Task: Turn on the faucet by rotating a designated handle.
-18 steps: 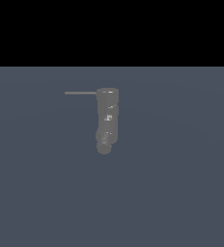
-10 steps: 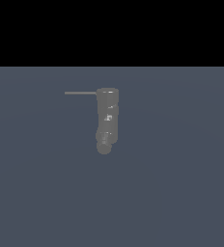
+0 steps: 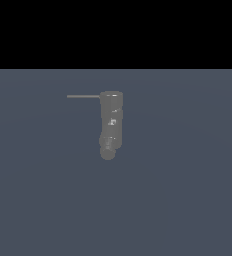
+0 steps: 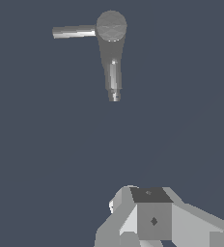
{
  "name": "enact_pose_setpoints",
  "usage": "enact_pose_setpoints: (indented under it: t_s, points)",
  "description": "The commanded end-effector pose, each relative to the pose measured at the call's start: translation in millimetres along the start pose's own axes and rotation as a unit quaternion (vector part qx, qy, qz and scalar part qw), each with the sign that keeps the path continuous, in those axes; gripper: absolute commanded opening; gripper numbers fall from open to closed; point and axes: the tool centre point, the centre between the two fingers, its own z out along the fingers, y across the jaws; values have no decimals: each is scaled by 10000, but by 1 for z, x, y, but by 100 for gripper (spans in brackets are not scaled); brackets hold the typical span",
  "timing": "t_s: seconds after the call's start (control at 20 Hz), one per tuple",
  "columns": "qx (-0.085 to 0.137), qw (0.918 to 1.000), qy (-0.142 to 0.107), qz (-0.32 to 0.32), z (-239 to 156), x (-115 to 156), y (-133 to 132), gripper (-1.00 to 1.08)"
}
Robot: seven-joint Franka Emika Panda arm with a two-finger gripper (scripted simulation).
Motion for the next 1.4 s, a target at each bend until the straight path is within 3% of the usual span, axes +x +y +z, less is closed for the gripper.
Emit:
enact_pose_setpoints:
  t_s: [0.0, 0.65, 1.35]
  points:
    - [6, 9998, 0, 209, 7, 4, -10, -100]
    - [47, 9884, 10, 1518, 53, 37, -70, -100]
    - [100, 9569, 20, 2901, 101, 91, -123, -100]
